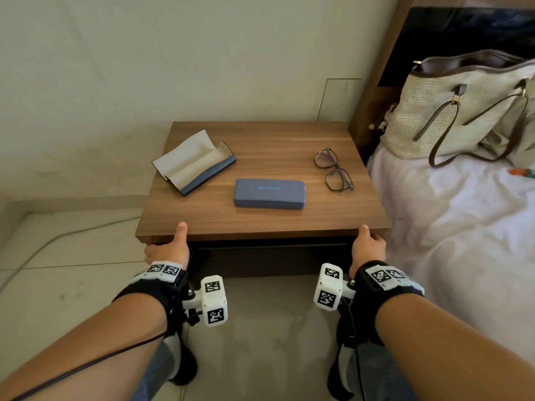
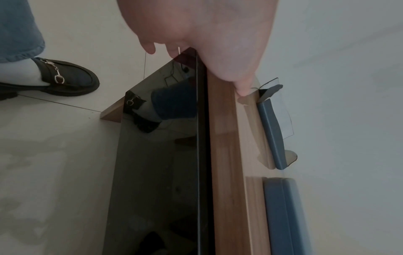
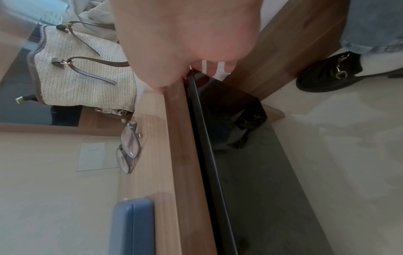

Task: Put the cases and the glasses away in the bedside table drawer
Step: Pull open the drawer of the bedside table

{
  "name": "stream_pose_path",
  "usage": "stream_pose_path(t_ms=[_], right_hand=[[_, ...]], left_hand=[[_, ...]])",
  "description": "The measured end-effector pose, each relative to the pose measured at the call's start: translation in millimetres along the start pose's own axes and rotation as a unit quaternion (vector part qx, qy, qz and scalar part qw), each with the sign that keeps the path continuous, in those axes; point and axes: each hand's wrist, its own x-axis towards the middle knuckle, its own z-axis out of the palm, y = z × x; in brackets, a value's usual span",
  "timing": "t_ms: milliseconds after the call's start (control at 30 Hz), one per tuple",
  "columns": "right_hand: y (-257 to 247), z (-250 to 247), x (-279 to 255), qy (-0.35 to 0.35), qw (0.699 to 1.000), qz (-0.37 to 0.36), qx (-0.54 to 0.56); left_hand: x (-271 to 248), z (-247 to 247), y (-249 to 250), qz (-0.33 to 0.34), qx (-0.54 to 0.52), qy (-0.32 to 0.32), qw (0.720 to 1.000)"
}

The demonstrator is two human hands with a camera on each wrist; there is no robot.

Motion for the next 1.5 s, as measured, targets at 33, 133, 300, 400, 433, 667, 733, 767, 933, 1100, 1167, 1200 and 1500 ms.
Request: stream_pose_path(t_ms=[33, 133, 300, 400, 433, 667, 733, 767, 933, 1100, 1167, 1200, 1500], right_hand=[[1, 1, 0, 0.002, 1.000, -0.002, 0.001], [5, 0, -3, 0.001, 1.000, -0.013, -0.001], [12, -7, -7, -0.008, 1.000, -0.023, 0.000], [16, -14, -8, -0.016, 1.000, -0.018, -0.010], [17, -16, -9, -0.018, 1.000, -0.018, -0.015], [19, -35, -28, 0.017, 0.999, 0.005, -0.046], [18, -37, -35, 0.053, 0.997, -0.019, -0.059], [17, -36, -38, 0.057, 0.995, -0.047, -0.072], [8, -23, -64, -0.023, 0.964, -0.189, -0.185], [8, -9, -84, -0.173, 0.930, -0.176, -0.273], [14, -5, -81, -0.219, 0.904, -0.170, -0.325], [17, -2, -79, -0.234, 0.897, -0.161, -0.340], [22, -3, -78, -0.237, 0.909, -0.132, -0.317]], left_hand=[[0, 0, -1, 0.001, -0.007, 0.001, 1.000], [0, 1, -4, 0.003, -0.022, -0.001, 1.000], [1, -1, -14, 0.002, -0.033, 0.001, 0.999], [6, -2, -23, -0.005, -0.043, 0.008, 0.999], [6, -3, -25, -0.006, -0.042, 0.009, 0.999], [-10, -17, -37, -0.023, 0.058, 0.019, 0.998], [-23, -16, -33, 0.021, 0.066, 0.054, 0.996], [-29, -14, -30, 0.056, 0.065, 0.064, 0.994], [-45, 7, -18, 0.257, 0.087, -0.064, 0.961], [-50, 26, -18, 0.265, 0.258, -0.216, 0.904], [-46, 28, -19, 0.258, 0.330, -0.238, 0.876], [-44, 28, -21, 0.259, 0.359, -0.236, 0.865], [-47, 26, -26, 0.274, 0.413, -0.232, 0.837]])
